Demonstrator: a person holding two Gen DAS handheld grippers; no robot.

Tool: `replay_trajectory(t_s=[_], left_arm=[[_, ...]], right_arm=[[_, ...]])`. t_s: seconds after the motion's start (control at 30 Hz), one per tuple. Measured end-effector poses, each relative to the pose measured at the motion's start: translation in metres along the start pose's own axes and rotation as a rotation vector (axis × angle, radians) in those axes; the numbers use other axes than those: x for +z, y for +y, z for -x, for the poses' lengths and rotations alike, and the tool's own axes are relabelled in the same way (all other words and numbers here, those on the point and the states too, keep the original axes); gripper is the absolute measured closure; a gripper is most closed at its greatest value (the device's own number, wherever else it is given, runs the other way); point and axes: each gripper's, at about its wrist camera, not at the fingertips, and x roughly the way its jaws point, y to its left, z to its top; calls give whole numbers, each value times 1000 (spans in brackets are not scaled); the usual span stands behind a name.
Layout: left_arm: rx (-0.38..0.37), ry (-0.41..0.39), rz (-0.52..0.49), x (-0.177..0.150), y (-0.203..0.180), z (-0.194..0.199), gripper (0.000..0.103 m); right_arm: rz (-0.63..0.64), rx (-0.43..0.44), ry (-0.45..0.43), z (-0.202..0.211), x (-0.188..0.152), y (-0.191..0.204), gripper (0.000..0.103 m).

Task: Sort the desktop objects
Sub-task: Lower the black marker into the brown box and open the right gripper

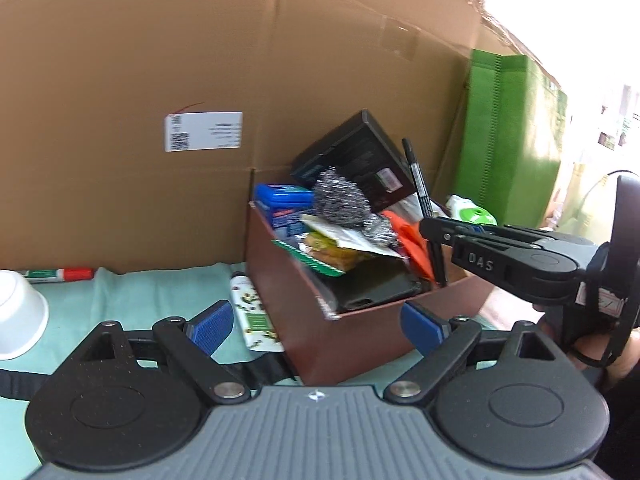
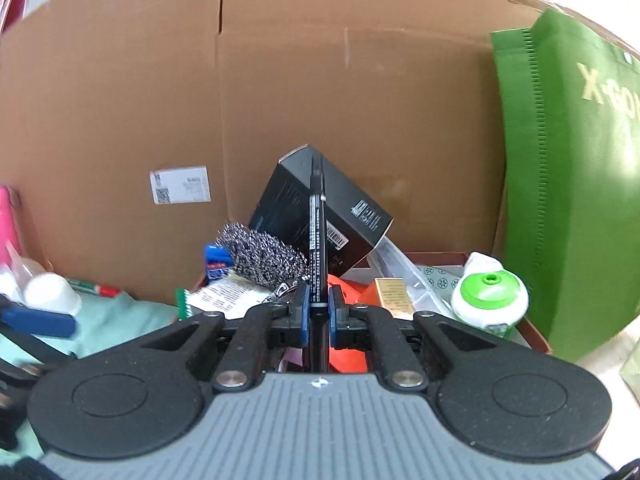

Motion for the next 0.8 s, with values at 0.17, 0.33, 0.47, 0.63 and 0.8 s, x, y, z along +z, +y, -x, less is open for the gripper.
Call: replay_trajectory(t_s=[0.17,0.33,0.47,0.63,0.8], left_arm=[[10,5,30,0,8,-6,9],[-7,17,23,-6,6,-7,9],[3,27,29,-7,8,-9,9],[5,21,34,-6,12,-7,9],[4,30,41,-10,16,-8,6]], right_arm=[[-73,66,-37,0,3,-3,96],[-47,25,17,-18,-8,-4,96],[-48,12,37,-25,-19,-5,95],[-68,-3,30,-12,-19,-7,75],[-83,-28,3,6,-21,-9,48]])
